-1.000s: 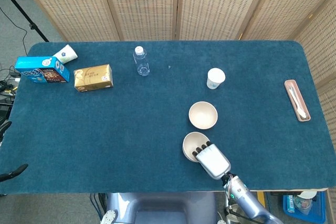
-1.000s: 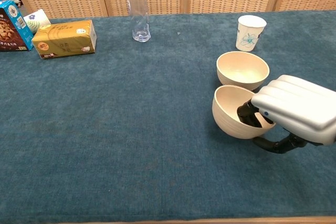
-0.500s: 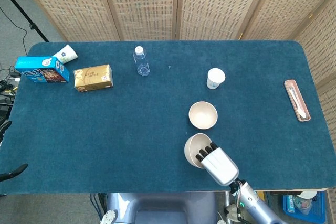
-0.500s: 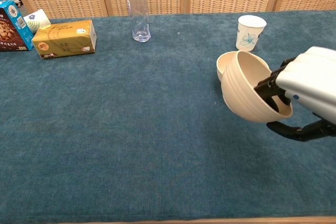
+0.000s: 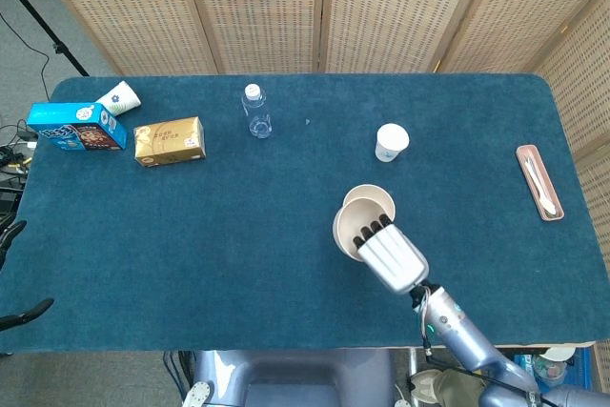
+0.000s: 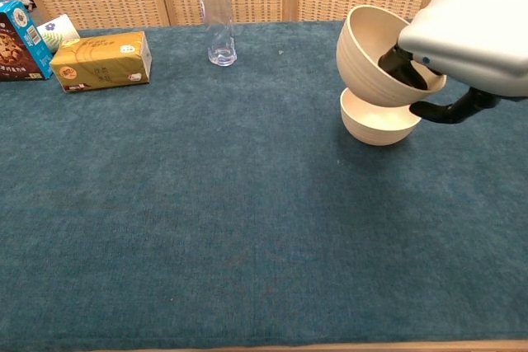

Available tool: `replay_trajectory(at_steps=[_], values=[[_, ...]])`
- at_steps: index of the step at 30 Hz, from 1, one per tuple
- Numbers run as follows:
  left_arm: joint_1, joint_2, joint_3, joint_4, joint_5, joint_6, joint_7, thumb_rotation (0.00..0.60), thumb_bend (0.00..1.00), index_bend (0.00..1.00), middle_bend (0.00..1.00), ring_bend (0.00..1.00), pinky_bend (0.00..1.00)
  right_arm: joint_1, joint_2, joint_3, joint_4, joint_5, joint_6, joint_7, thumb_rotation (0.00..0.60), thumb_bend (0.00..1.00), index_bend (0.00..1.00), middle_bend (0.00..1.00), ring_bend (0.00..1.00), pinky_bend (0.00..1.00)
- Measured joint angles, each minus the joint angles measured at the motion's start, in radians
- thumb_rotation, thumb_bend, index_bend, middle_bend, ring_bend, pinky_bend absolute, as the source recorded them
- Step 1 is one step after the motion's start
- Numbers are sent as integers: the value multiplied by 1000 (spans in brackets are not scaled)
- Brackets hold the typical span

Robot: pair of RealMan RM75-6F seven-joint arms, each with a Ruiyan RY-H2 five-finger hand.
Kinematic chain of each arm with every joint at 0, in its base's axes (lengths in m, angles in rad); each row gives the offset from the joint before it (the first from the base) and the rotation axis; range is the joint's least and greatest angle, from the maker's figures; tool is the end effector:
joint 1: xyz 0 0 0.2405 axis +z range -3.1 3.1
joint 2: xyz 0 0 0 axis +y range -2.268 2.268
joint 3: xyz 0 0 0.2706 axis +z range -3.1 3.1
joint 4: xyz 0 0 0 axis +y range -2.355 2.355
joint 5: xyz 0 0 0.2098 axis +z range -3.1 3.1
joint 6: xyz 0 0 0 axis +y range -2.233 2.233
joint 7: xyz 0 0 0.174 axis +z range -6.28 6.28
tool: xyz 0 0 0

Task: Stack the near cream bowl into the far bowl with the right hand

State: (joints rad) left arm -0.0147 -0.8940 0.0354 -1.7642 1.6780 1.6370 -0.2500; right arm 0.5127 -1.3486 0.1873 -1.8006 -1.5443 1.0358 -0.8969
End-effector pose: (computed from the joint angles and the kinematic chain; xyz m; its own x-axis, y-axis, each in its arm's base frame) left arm -0.2880 0.1700 0.2211 0.2258 -0.0087 0.9741 0.9670 -0.1190 -0.2253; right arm -0.1264 -0.3022 0.0338 0.7790 0.2059 0.5923 -0.4079 -0.5510 0.7280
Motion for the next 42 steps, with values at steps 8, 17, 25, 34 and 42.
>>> replay_trajectory(at_steps=[8,17,25,34,42], values=[[-3,9,-4,6,-3,-3,-30,600,0,0,0,0,0,103,-51,65,50,244,-68,-244,600,424,608,591,601,491],[-9,17,-3,7,-8,-19,-52,600,0,0,0,0,0,177,-103,51,125,395,-70,-343,600,424,604,590,600,491],[-14,24,-5,10,-17,-33,-64,600,0,0,0,0,0,237,-126,16,147,482,-69,-383,600,424,603,585,600,490],[-16,27,-8,12,-22,-37,-74,600,0,0,0,0,0,285,-132,-18,135,595,-47,-453,600,424,588,568,583,489],[-17,29,-8,13,-22,-38,-80,600,0,0,0,0,0,322,-141,-52,131,677,-21,-486,600,424,420,396,427,425]])
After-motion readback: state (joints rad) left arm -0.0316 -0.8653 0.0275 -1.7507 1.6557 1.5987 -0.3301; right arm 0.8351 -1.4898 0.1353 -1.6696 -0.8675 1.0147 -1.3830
